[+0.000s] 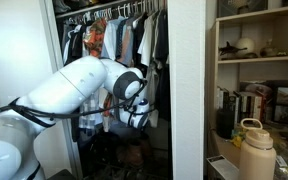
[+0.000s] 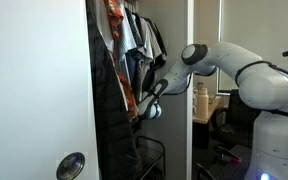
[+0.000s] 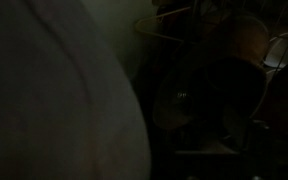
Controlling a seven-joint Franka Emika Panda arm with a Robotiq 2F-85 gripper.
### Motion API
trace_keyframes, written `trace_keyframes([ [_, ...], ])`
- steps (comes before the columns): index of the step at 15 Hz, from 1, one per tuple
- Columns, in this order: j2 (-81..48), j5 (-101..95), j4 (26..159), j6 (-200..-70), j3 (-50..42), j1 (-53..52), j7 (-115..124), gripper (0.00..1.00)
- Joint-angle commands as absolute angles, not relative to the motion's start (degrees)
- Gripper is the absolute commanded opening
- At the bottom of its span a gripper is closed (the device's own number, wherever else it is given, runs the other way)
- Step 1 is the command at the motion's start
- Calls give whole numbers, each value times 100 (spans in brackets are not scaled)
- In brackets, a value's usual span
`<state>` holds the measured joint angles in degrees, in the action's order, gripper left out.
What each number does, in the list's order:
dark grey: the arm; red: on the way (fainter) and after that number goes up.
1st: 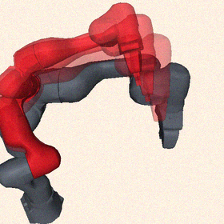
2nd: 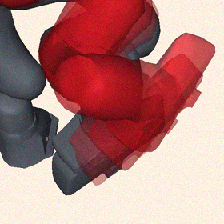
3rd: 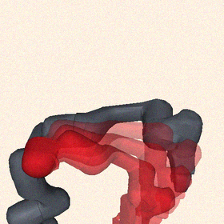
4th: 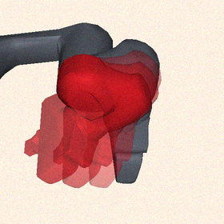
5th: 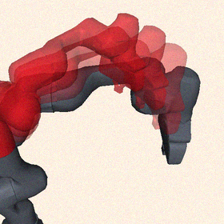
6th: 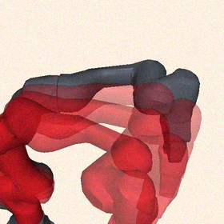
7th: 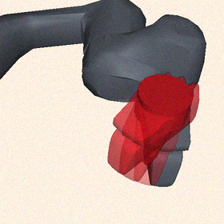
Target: Put the right boot beside the left boot
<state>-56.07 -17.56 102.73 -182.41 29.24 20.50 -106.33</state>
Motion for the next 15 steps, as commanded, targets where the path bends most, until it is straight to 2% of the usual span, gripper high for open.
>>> trace_keyframes([
  [1,-4727,-1571,10942,-18411,2627,1793,-9783,100],
  [8,-2891,-1381,12243,-18801,1805,1140,-7497,100],
  [10,-2322,-1289,12612,-18564,1620,1003,-6717,100],
  [15,-862,-403,13578,-17861,1801,1068,-5676,100],
])
